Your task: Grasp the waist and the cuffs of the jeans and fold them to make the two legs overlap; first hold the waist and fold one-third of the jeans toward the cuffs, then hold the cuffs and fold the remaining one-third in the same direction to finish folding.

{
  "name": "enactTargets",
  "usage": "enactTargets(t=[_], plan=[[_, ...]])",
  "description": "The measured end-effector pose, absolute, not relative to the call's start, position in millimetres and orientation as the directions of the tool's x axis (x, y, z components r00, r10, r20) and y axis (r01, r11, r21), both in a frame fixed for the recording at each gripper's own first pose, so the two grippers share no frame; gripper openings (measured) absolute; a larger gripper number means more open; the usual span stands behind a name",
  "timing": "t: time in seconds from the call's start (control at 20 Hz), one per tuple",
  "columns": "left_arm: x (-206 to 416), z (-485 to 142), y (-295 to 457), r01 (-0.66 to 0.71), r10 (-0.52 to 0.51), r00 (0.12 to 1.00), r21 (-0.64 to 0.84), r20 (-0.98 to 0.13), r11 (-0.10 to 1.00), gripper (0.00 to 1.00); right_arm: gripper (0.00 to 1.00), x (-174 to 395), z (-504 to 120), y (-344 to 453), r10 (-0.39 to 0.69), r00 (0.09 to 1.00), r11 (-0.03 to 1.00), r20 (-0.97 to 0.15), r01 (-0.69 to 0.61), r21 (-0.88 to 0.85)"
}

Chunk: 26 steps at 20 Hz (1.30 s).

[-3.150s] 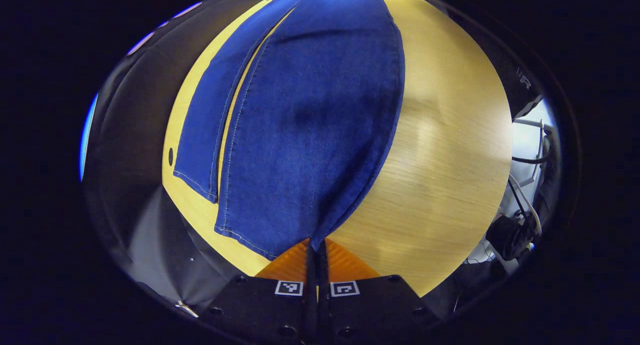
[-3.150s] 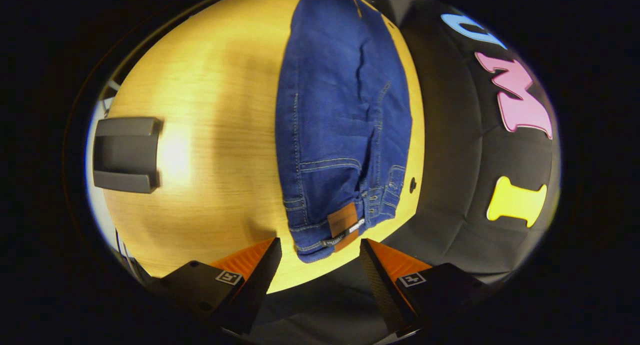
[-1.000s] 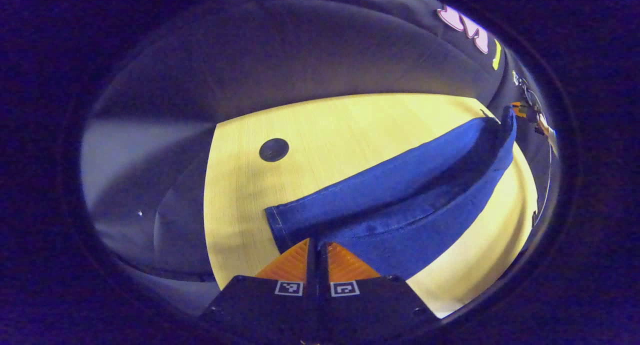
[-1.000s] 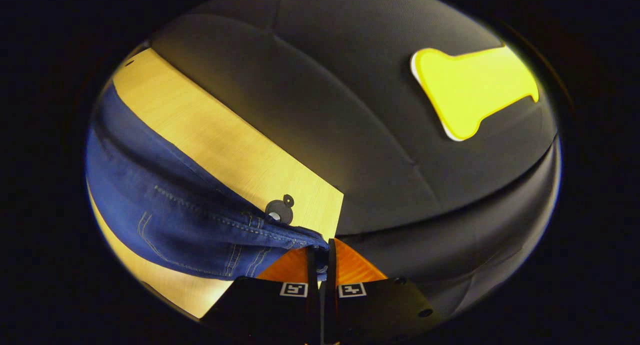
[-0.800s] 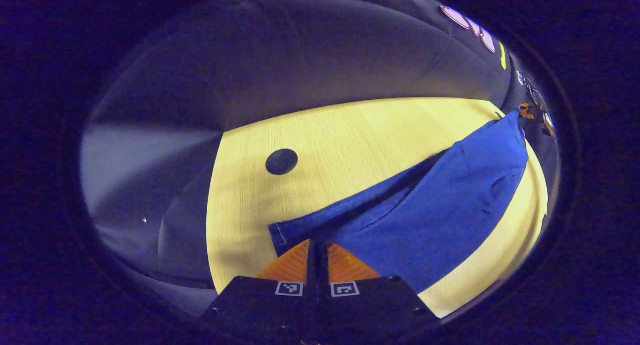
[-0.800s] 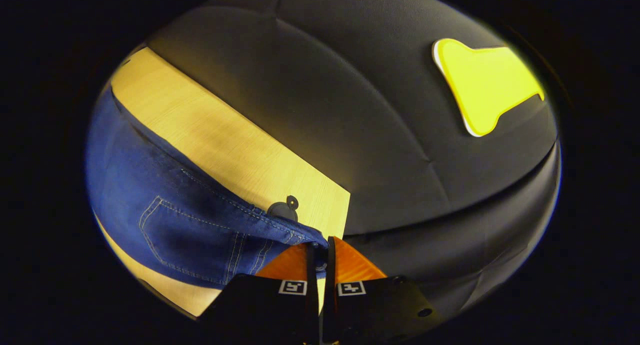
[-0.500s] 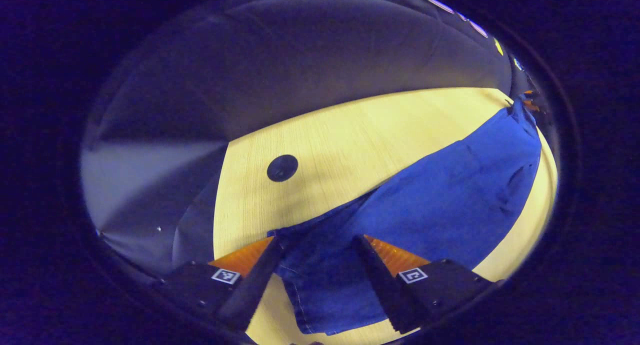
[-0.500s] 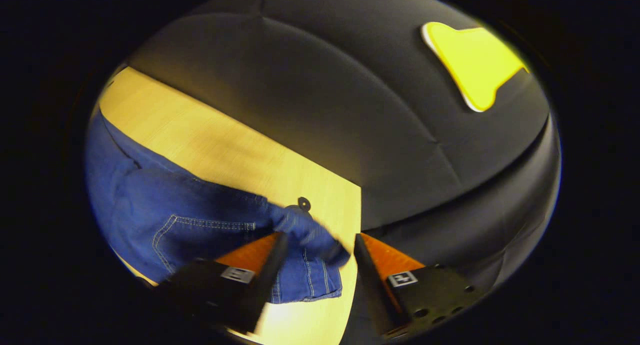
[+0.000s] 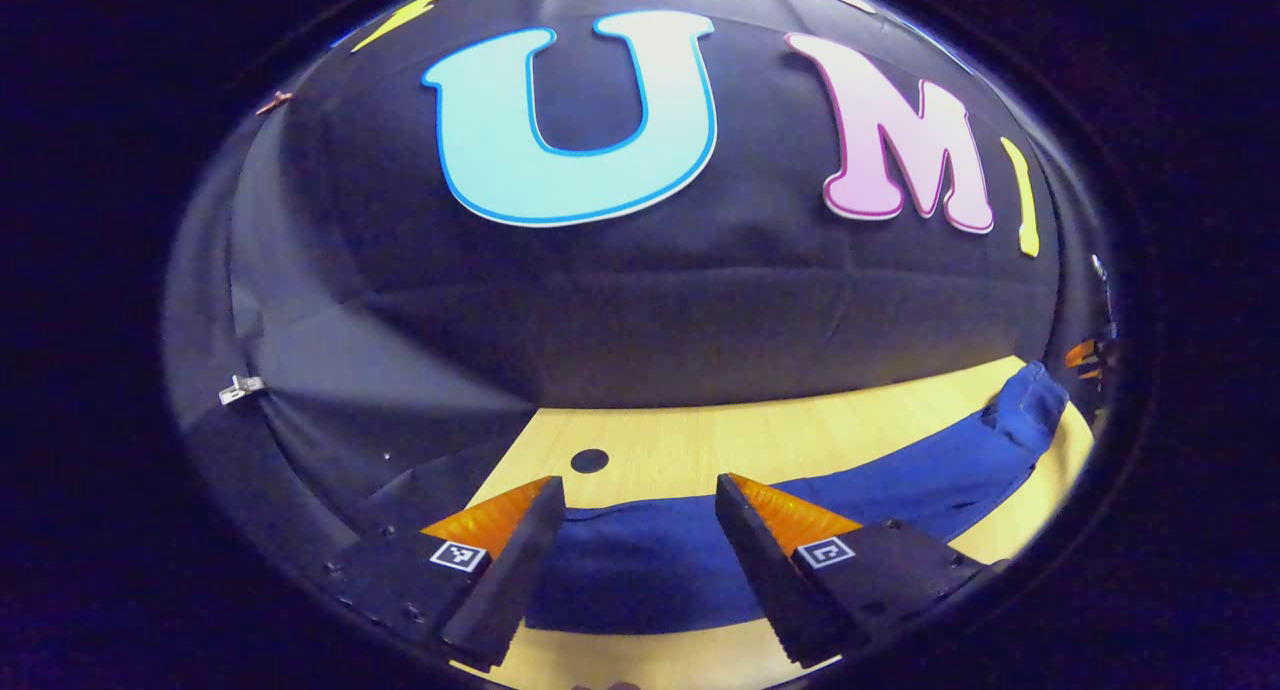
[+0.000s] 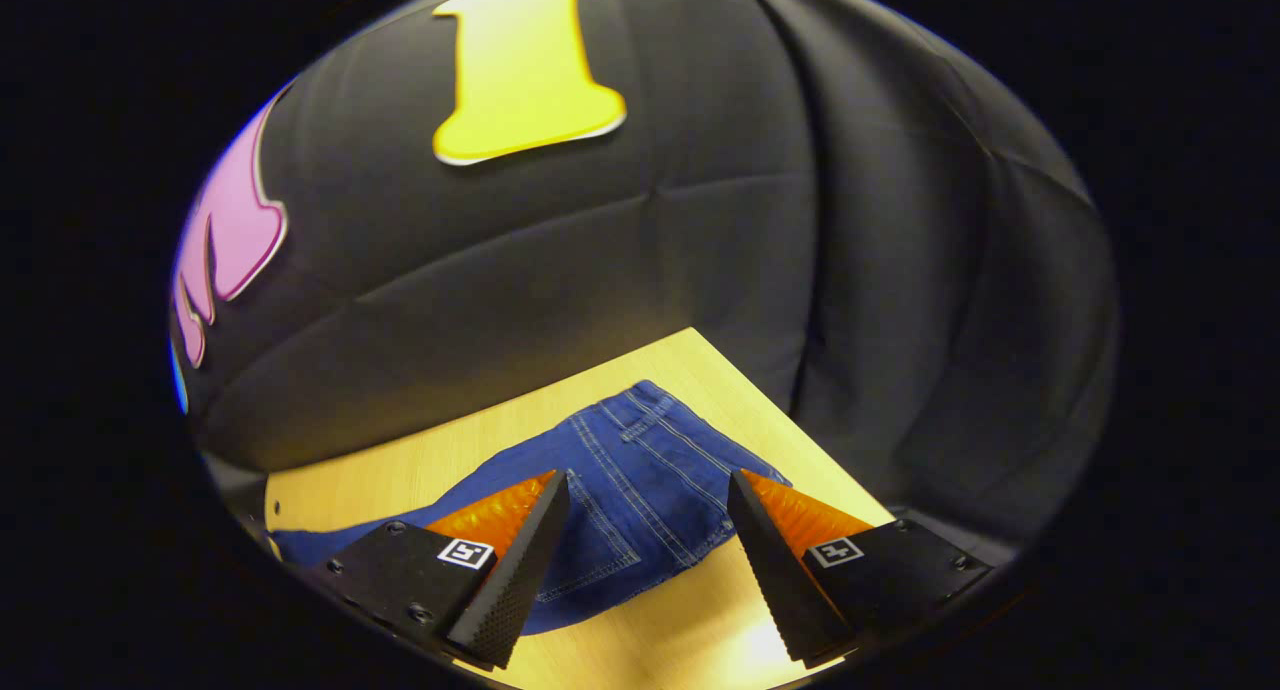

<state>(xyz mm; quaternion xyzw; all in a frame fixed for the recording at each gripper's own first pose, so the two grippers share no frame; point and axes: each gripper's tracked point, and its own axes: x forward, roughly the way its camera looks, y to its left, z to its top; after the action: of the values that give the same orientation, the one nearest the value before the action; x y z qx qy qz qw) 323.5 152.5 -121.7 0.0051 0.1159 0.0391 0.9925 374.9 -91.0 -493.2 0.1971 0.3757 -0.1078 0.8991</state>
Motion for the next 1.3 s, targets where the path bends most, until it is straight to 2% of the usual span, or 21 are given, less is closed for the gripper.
enactTargets(t=[0.15, 0.3, 0.45, 0.55, 0.75, 1.0, 1.05, 1.3], plan=[[295, -103, 124, -0.064, 0.067, 0.977, 0.017, -0.201, 0.998, 0.97, 0.98, 363, -549, -88, -0.071, 0.640, 0.845, -0.765, 0.445, 0.295], [275, -91, 73, 0.030, -0.031, 0.977, -0.007, -0.210, 1.000, 0.96, 0.98, 368, -559, -98, -0.152, 0.615, 0.824, -0.773, 0.511, 0.245], [264, -89, 15, 0.114, -0.156, 0.957, -0.179, -0.245, 0.977, 0.97, 0.98, 371, -558, -98, -0.176, 0.586, 0.766, -0.791, 0.586, 0.264], [265, -89, 0, 0.122, -0.176, 0.953, -0.220, -0.248, 0.968, 0.97, 0.98, 370, -557, -102, -0.165, 0.561, 0.724, -0.811, 0.627, 0.287], [266, -100, -20, 0.141, -0.212, 0.936, -0.251, -0.281, 0.957, 0.96, 0.97, 385, -554, -109, -0.184, 0.587, 0.695, -0.788, 0.645, 0.318], [267, -108, -24, 0.131, -0.217, 0.929, -0.282, -0.300, 0.950, 0.95, 0.60, 393, -563, -101, -0.207, 0.606, 0.733, -0.768, 0.616, 0.288], [267, -107, -25, 0.131, -0.219, 0.928, -0.289, -0.300, 0.948, 0.96, 0.47, 395, -567, -98, -0.199, 0.614, 0.737, -0.764, 0.608, 0.296], [262, -112, -22, 0.115, -0.206, 0.930, -0.292, -0.305, 0.949, 0.96, 0.11, 400, -563, -89, -0.188, 0.633, 0.750, -0.751, 0.586, 0.306]])
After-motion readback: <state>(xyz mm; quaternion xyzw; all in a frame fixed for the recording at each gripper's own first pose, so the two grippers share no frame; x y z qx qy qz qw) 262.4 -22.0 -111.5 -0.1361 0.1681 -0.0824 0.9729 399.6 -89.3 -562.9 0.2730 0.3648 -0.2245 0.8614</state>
